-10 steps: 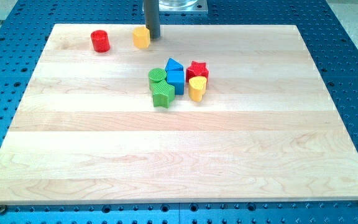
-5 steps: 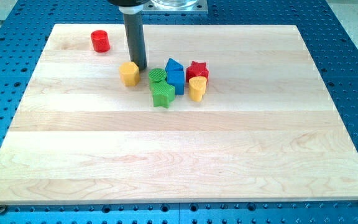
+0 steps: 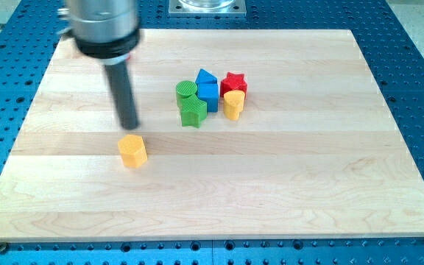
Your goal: Move the yellow hexagon into the group of blocks
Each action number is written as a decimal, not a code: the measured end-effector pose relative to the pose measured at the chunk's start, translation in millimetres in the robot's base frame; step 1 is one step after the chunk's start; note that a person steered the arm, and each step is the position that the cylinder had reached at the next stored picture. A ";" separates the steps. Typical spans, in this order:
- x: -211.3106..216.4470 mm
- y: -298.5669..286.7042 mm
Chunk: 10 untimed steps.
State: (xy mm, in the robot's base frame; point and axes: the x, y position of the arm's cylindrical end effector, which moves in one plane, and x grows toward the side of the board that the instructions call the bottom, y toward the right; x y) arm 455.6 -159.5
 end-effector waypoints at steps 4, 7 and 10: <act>112.4 100.2; 59.8 110.6; 57.0 151.7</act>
State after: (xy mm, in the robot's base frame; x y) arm 512.6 -7.8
